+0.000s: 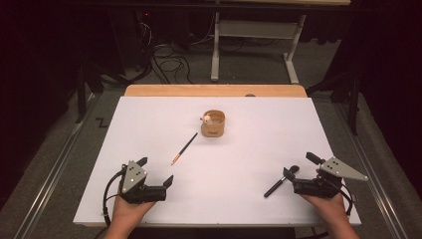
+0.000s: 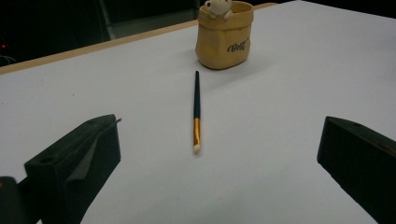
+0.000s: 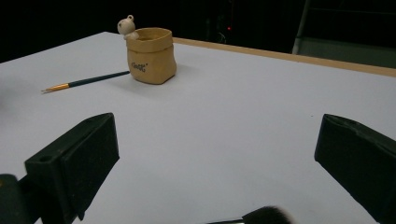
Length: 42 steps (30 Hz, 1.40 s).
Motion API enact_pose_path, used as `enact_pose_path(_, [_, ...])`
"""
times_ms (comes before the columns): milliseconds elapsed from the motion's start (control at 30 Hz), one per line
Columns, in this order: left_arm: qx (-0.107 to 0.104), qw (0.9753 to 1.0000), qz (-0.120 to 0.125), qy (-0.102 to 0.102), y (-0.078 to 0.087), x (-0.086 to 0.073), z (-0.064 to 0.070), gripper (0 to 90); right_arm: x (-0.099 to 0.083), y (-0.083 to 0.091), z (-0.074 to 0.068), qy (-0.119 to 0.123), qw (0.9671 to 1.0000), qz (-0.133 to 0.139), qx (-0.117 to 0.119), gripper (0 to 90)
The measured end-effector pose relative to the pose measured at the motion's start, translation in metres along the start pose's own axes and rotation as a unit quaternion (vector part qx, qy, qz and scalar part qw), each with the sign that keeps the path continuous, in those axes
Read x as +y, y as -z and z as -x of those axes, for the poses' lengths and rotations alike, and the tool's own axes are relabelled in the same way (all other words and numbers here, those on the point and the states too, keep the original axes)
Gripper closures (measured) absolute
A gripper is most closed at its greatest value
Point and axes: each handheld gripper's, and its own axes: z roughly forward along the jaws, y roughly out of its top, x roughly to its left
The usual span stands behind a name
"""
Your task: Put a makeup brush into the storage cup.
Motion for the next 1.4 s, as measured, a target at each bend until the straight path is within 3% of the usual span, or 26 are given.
enact_pose_path(167, [-0.006, 1.0, -0.001, -0.007, 0.0021, 0.001, -0.0007, 0.4, 0.0006, 0.0028, -0.0026, 0.005, 1.0, 0.001, -0.007, 0.3])
enact_pose_path(533, [-0.006, 1.0, 0.005, 0.0, 0.0011, 0.0044, -0.0022, 0.4, -0.0038, 0.001, -0.0009, 0.008, 0.9998, -0.008, -0.015, 0.3])
enact_pose_path(1400, [0.003, 0.9999, 0.003, 0.013, -0.0014, 0.0048, -0.0067, 0.9, -0.0055, 0.0003, -0.0006, 0.007, 0.9999, -0.009, -0.01, 0.3])
